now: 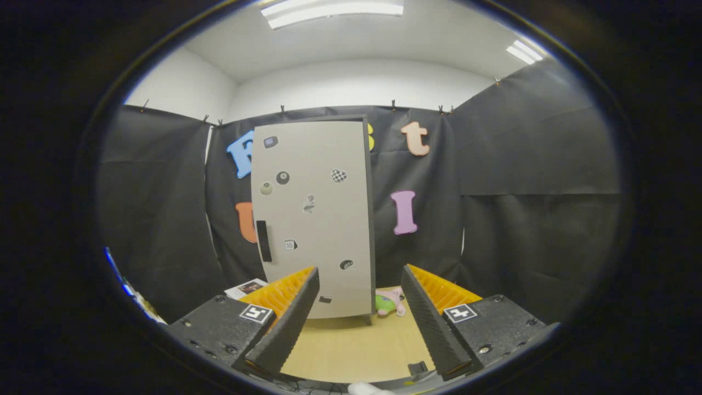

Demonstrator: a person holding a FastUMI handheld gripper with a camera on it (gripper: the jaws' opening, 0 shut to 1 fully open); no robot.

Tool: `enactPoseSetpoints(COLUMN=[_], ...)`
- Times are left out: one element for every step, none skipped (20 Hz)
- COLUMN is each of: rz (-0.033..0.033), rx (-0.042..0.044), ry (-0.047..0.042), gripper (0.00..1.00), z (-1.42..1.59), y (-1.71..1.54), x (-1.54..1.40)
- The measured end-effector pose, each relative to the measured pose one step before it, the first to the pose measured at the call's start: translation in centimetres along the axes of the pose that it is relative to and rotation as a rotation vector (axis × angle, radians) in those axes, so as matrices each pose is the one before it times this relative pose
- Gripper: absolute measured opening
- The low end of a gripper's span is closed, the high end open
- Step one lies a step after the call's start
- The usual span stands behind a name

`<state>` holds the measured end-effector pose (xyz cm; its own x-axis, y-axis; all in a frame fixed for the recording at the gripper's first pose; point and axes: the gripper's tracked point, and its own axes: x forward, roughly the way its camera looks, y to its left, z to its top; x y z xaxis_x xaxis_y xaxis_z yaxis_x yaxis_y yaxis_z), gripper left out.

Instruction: Open the shoe cabinet door, grab the shoes and put them into the shoe cabinet, then close the shoe cabinet door.

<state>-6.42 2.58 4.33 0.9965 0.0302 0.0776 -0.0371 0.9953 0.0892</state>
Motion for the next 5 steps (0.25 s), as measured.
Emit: enactPoseSetpoints(rz=[-0.00214, -0.00348, -0.00502, -0.00136, -0.00085], rx=[0.00126, -0.00245, -0.00352, -0.00176, -0.00237], ry=[-0.00599, -0.00405, -0.00368, -0.00116, 0.00364], gripper=[0.99, 0.98, 0.98, 0.98, 0.98], z=[0.178, 0.090, 0.020, -0.005, -0.192], y=[-0.007, -0.025, -0.070, 0.139, 0.042], x=[-0.146, -0.122, -0.092, -0.076, 0.079])
